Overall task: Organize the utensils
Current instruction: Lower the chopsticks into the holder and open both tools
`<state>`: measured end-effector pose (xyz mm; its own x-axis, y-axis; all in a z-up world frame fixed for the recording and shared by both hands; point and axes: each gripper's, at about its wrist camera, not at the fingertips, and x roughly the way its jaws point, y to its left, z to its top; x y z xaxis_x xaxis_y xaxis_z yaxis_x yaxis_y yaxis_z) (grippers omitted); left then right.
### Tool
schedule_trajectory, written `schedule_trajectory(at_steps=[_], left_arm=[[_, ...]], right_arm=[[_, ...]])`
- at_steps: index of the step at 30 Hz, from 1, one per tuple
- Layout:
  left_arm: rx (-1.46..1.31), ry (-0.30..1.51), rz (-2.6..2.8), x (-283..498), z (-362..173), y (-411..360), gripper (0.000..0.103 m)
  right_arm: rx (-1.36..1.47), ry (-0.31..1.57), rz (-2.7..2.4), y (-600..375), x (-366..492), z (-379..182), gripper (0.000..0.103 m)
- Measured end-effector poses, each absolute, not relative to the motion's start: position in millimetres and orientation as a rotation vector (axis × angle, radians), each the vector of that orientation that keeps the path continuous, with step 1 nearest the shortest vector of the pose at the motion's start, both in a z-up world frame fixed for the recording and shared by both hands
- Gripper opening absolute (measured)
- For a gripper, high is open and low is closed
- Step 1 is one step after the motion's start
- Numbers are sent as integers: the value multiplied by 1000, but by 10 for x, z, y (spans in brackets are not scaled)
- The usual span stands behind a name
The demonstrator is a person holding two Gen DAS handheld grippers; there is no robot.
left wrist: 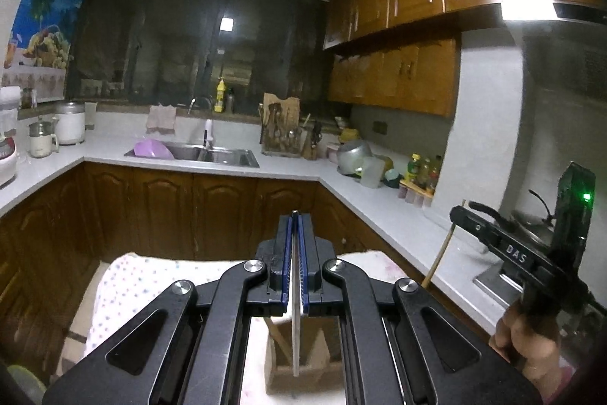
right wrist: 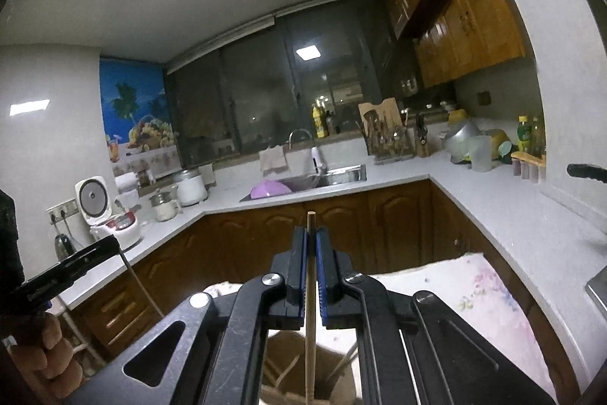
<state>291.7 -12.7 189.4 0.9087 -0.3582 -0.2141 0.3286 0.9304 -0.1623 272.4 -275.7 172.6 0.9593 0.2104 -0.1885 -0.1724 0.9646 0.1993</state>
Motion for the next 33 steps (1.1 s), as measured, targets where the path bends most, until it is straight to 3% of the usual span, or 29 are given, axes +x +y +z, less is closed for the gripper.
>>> schedule_trajectory(at_steps=[7,23,33], left_arm=[[-160,236,-308,3270,1704,-177,3],[-178,337,-246,3402,882,-226,3],[-184,425,-252,3506,674,-259,3]], right_arm=[[182,187,182,-2743,2949,1599,5],[207,252,122,-2713,2970,740,5],[207,294,111,-2737,3009,714,5]])
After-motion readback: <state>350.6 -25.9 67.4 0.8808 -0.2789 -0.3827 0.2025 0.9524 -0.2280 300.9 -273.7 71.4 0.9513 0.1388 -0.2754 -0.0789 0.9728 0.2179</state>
